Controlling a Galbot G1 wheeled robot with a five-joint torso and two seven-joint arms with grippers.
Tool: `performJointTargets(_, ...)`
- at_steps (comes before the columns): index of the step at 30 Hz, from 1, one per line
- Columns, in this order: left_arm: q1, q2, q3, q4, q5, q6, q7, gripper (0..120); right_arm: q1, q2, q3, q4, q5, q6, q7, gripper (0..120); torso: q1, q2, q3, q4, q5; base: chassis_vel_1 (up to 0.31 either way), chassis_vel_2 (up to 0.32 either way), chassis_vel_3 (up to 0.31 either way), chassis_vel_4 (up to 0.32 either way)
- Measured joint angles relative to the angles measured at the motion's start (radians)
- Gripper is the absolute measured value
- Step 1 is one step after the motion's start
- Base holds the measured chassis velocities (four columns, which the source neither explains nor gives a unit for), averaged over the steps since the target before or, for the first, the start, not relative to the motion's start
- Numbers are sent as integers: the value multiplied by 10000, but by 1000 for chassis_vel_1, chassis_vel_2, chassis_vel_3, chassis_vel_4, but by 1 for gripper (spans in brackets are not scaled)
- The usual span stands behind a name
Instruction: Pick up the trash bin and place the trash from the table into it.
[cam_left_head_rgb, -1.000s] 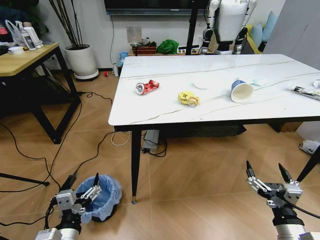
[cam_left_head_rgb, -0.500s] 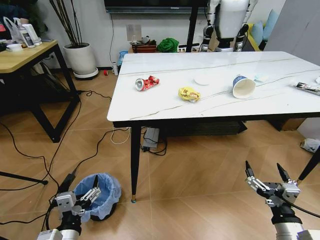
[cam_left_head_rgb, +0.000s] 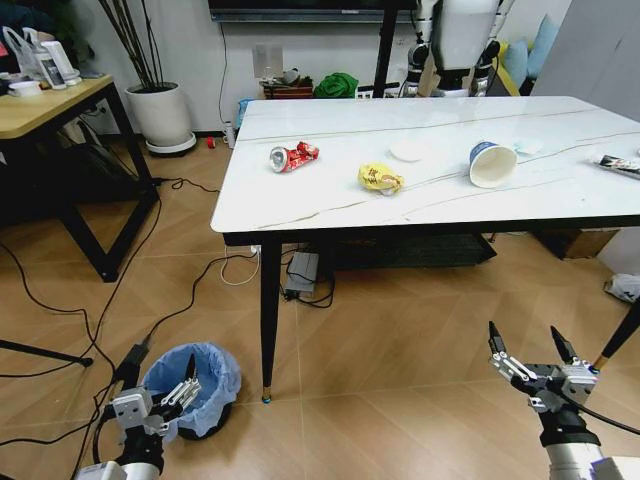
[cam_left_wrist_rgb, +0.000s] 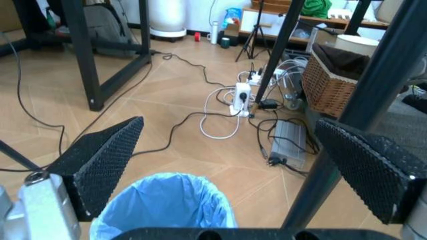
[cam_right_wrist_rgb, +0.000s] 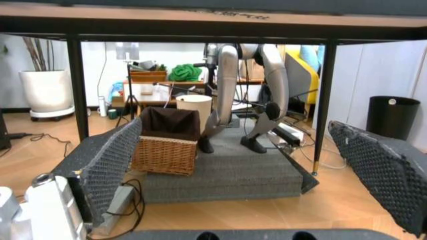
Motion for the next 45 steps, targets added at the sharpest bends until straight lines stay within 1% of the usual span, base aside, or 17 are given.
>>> performJointTargets(14, 9, -58, 22, 23, -53, -33, -96, 100, -41, 80, -3, -4, 2, 62, -10, 100, -145, -410, -267, 0, 0, 0, 0, 0, 0)
performJointTargets(16, 7, -81, 16, 3, -56, -33, -101, 100, -58, 80, 0, 1, 9, 86, -15, 100, -182, -534, -354, 0, 0, 0, 0, 0, 0)
performJointTargets(20, 9, -102, 12, -3, -56, -32, -101, 100, -62, 76, 7, 1, 9, 108, -17, 100, -206, -604, -397, 0, 0, 0, 0, 0, 0)
performJointTargets(23, 32, -176, 10, -7, -17, -33, -102, 100, -73, 59, 18, 16, 22, 135, -23, 100, -280, -792, -514, 0, 0, 0, 0, 0, 0)
performJointTargets(29, 29, -211, -2, -49, -6, -28, -101, 100, -76, -7, 27, 51, 64, 135, -25, 100, -348, -1005, -654, 0, 0, 0, 0, 0, 0)
performJointTargets(31, 18, -226, -17, -80, -8, -27, -100, 100, -76, -31, 24, 80, 70, 127, -25, 100, -383, -1130, -748, 0, 0, 0, 0, 0, 0)
performJointTargets(45, 71, -259, -16, -91, 3, -35, -97, 100, -68, -25, -5, 46, 70, 123, -32, 100, -521, -1609, -1087, 0, -1, 0, 0, 0, 0)
